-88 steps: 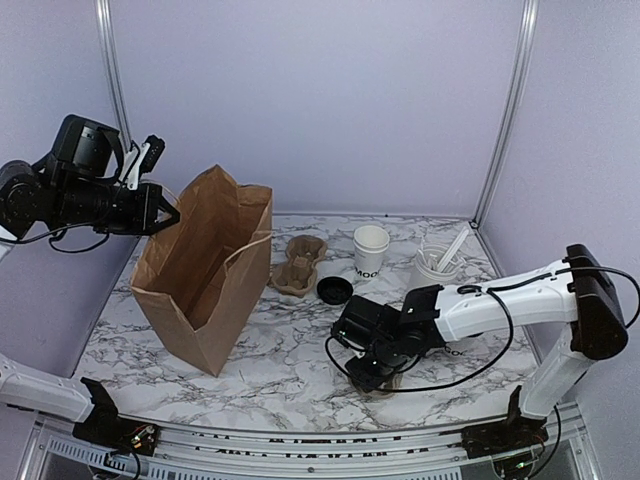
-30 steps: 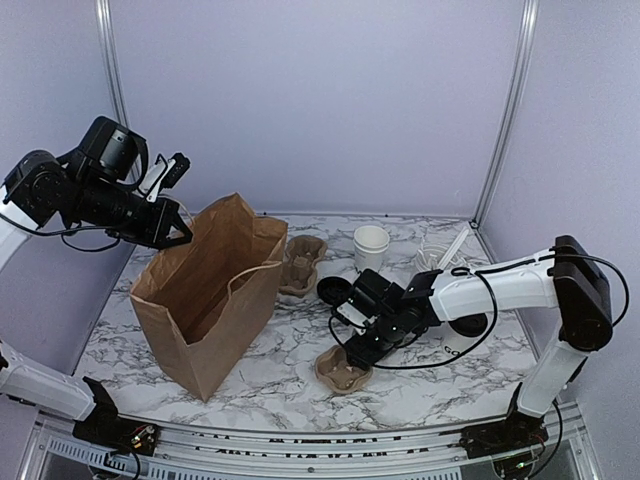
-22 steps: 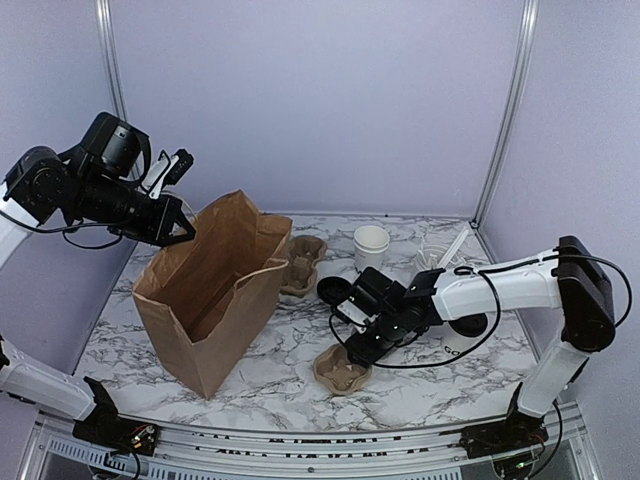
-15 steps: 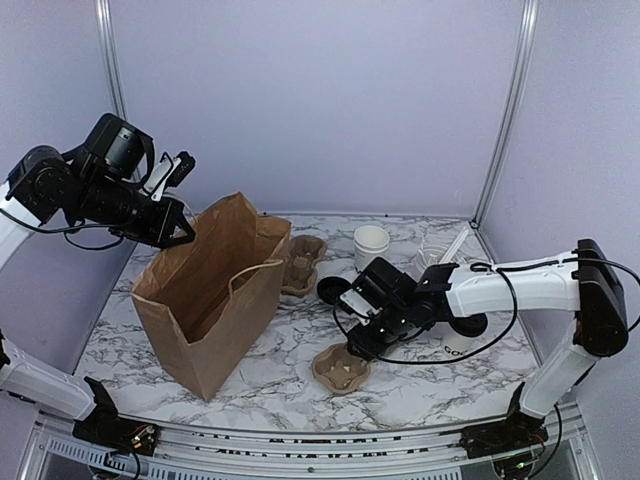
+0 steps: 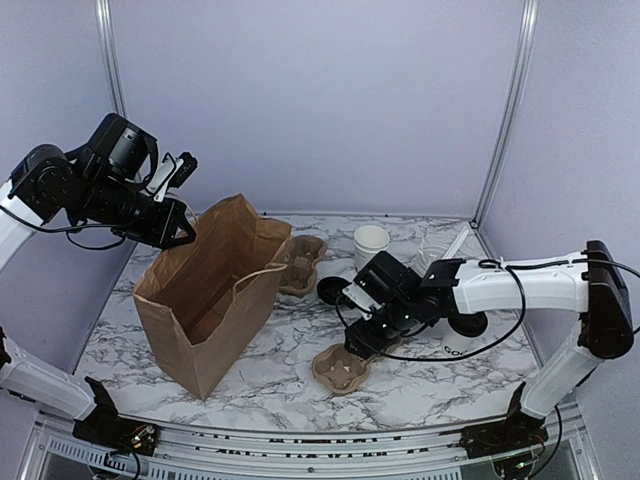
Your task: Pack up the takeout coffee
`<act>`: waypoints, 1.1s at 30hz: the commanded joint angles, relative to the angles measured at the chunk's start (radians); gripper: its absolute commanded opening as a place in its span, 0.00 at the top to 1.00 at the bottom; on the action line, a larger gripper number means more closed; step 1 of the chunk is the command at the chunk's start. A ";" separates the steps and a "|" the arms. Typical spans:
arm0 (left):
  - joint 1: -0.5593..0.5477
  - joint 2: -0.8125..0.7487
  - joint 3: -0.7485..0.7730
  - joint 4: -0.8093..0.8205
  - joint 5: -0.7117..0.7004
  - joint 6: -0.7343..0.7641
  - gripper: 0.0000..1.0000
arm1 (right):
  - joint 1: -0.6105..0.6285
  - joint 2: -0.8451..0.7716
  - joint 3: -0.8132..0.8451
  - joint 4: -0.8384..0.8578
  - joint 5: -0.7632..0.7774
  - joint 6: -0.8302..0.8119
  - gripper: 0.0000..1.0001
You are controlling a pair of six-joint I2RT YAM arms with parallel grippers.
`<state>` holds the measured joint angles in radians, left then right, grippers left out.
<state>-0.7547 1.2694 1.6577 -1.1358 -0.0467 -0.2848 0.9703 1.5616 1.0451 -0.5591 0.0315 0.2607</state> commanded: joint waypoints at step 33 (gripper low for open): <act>-0.006 0.006 0.019 -0.017 -0.018 0.022 1.00 | 0.013 0.076 0.083 -0.002 0.004 0.019 0.61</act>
<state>-0.7551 1.2713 1.6577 -1.1358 -0.0536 -0.2794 0.9779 1.7142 1.0779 -0.5533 0.0341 0.2626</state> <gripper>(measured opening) 0.006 0.397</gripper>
